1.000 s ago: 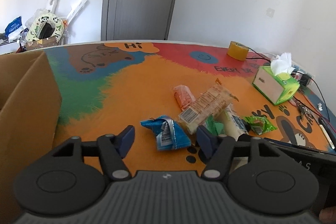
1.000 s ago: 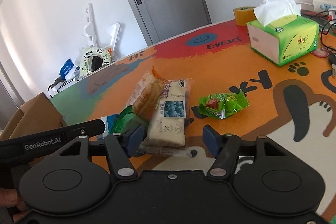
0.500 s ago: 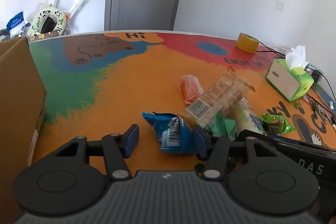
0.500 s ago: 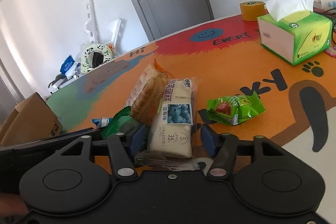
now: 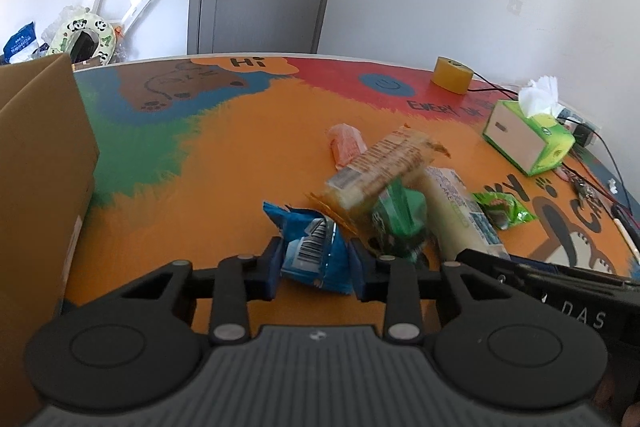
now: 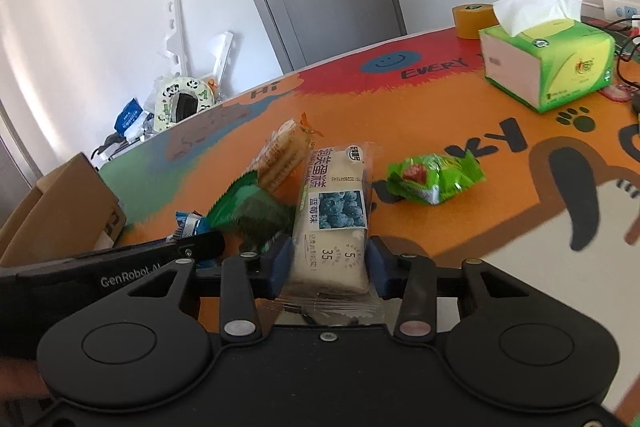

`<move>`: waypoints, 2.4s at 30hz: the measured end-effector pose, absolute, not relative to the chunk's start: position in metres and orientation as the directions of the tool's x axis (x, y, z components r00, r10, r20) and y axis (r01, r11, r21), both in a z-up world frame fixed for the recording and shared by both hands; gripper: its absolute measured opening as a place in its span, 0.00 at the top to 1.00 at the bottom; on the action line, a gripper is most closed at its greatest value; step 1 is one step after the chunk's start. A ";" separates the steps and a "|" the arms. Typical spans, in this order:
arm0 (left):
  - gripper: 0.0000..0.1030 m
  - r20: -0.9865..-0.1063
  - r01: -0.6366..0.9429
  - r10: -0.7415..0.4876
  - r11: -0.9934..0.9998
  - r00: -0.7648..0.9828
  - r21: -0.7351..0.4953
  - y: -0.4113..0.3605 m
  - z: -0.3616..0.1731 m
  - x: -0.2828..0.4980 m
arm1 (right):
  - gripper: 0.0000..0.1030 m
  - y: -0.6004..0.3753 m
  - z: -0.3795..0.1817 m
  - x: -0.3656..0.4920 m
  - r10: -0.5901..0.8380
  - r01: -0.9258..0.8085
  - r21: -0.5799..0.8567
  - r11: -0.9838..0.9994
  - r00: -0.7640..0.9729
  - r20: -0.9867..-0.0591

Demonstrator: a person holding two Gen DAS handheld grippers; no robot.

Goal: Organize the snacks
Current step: 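Grasp the blue chip bag with the left gripper while the right grasps the white bread pack, then carry both snacks into the cardboard box and open both grippers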

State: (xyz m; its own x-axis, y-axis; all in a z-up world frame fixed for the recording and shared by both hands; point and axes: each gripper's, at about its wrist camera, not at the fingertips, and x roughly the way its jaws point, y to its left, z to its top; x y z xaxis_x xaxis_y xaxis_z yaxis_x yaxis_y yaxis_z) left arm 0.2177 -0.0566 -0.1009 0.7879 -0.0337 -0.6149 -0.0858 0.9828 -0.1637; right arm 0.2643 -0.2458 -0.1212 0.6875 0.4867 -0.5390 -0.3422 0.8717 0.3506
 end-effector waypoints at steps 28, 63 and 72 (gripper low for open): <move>0.68 -0.562 -0.075 -0.035 0.982 0.826 -0.172 -0.049 -0.079 0.171 | 0.66 -0.230 -0.114 0.243 0.452 -0.354 0.281 0.892 0.692 -0.562; 0.68 -0.387 -0.175 0.088 0.965 0.918 -0.196 0.017 -0.005 0.105 | 0.69 -0.192 -0.038 0.201 0.605 -0.519 0.313 0.795 0.721 -0.339; 0.68 -0.368 -0.229 0.139 0.949 0.920 -0.216 0.045 0.000 0.095 | 0.69 -0.160 -0.026 0.199 0.649 -0.578 0.298 0.760 0.689 -0.321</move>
State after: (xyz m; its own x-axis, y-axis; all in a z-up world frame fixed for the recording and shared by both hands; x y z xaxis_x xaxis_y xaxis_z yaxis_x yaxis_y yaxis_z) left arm 0.0946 0.0448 -0.0003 0.9196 0.1385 -0.3677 -0.2293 0.9491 -0.2158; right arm 0.1992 -0.1597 -0.0256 0.6892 0.6495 -0.3212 -0.5776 0.7601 0.2976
